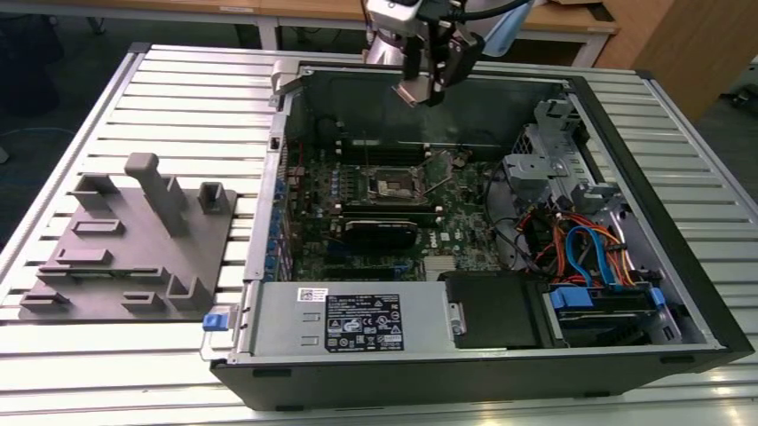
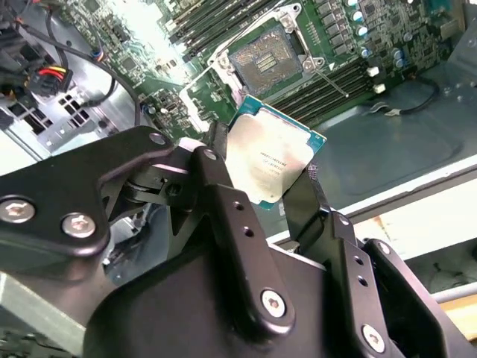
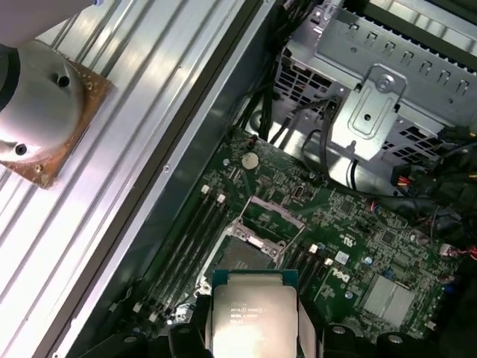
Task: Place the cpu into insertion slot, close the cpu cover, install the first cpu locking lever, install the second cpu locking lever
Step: 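Place the cpu into insertion slot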
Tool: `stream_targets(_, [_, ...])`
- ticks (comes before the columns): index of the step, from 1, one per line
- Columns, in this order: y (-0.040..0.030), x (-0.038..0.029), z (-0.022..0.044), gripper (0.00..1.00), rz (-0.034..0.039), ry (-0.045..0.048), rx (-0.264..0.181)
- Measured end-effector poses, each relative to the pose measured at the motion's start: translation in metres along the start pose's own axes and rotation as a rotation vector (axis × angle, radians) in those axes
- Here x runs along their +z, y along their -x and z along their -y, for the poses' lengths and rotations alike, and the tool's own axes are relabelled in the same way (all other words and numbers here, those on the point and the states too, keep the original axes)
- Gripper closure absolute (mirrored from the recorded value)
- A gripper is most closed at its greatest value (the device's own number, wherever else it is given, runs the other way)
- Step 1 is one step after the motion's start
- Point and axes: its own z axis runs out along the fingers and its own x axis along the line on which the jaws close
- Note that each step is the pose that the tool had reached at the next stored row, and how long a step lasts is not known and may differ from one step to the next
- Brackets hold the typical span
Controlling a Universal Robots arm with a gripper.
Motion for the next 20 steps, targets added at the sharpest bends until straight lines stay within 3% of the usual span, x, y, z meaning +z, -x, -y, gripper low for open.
stream_targets(11, [0.0, 0.0014, 0.0001, 0.46, 0.0122, 0.0025, 0.135])
stream_targets(15, [-0.0002, 0.0018, 0.0003, 0.46, 0.013, 0.0025, 0.147])
stream_targets(20, [-0.0003, 0.0028, 0.0008, 0.46, 0.0078, -0.0129, 0.16])
